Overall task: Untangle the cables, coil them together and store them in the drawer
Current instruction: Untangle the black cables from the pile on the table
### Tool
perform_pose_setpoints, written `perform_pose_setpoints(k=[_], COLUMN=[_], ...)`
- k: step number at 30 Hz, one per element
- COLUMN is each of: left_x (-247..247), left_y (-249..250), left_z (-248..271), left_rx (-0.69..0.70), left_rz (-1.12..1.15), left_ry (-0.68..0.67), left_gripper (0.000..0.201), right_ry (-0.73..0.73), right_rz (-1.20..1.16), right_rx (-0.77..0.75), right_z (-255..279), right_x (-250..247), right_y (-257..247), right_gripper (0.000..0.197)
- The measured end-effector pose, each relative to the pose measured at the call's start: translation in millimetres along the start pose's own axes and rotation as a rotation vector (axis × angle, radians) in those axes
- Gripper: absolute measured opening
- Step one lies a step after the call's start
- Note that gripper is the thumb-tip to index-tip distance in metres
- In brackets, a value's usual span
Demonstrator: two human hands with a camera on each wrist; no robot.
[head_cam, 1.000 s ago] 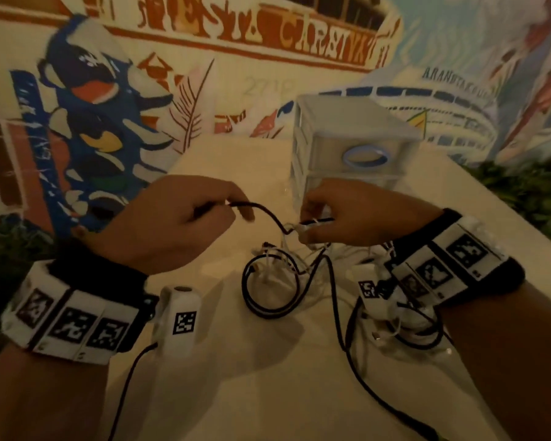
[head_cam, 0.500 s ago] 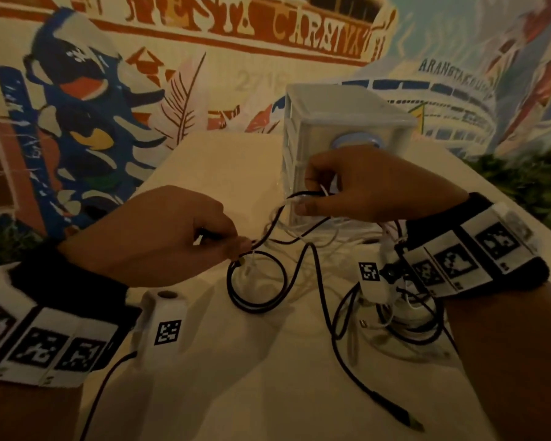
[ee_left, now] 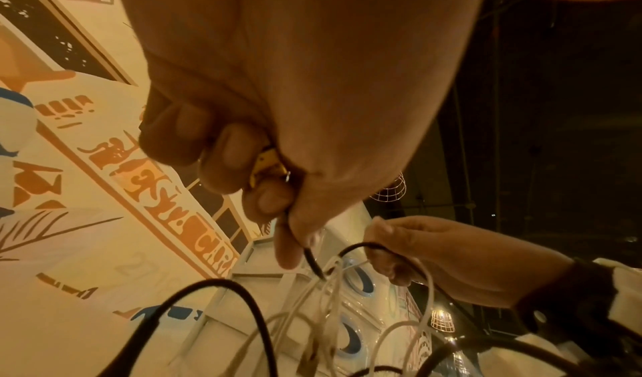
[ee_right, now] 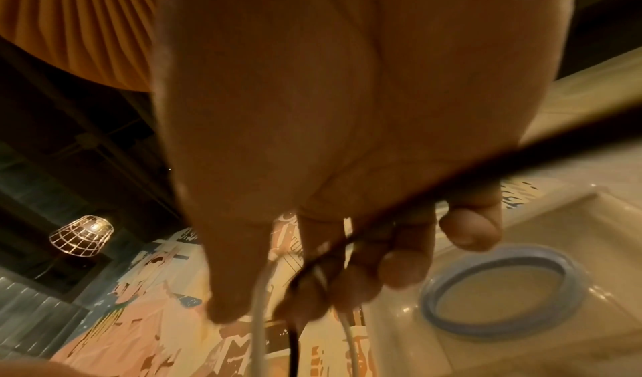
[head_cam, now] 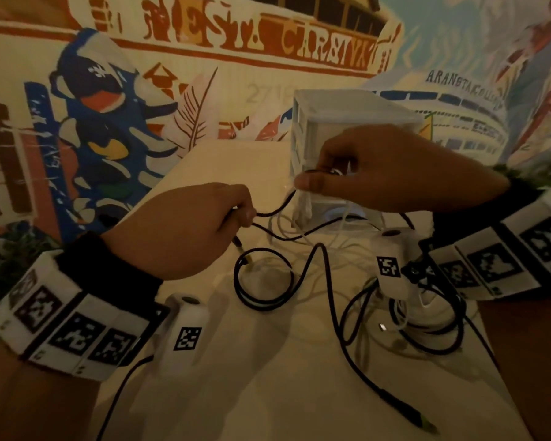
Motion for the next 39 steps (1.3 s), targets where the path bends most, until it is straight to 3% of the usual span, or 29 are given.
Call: perform_pose_setpoints(k=[4, 8, 10, 15, 19, 22, 25, 29, 32, 36, 39], left_x=[0, 2, -1, -18, -9, 1, -1, -15, -20, -14, -22], left_y=[0, 10, 15, 20, 28, 29, 26, 23, 25, 32, 24], left_z=[-1, 2, 3, -2, -2, -5, -5, -3, -1, 0, 0], left_rx=[-0.02, 0.049, 0.085, 0.074, 0.07, 0.092, 0.109, 0.071, 0.037, 0.035, 0.003], left_rz=[0.049, 0.057, 0.07, 0.192, 0.248, 0.239, 0.243, 0.313, 0.4, 0.359, 0.362], left_ry=[0.005, -0.099, -0.074, 0.177, 0.096, 0.048, 0.092, 0.232, 0.263, 0.166, 0.261], left_gripper=[0.017, 0.04, 0.05, 0.035, 0.044, 0.037, 0.024, 0.024, 0.021, 0.017, 0.017], right_ry=[0.117, 0.26, 0.292, 0.282, 0.321, 0.303, 0.242, 0.145, 0.179, 0.302, 0.232], right_rz=[-0.012, -0.002, -0.004, -0.084, -0.198, -0.248, -0.288, -0.246, -0.212, -0.193, -0.201], right_rx=[0.013, 0.036, 0.011, -0.108, -0.195, -0.226, -0.225, -0.175, -0.126, -0.078, -0.061], right_z=[-2, 2, 3, 2, 3, 4, 6, 10, 11, 9, 8], right_x=[-10, -23, -27, -31, -32, -32, -34, -36, -38, -43, -39], right_y=[4, 8, 8, -1, -15, -23, -24, -10, 2, 11, 11], right_gripper=[0.044, 0.031, 0.032, 0.032, 0.026, 0.021, 0.022, 0.024, 0.02, 0.022, 0.021])
Point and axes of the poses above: each hand's wrist, its own z-axis away from the middle knuckle, its own x-axis out of the palm, y = z × x, the point moved 6 cm from there along -z, towards the middle knuckle, and after that the axes turned 11 degrees about z, right-handed, at the moved point
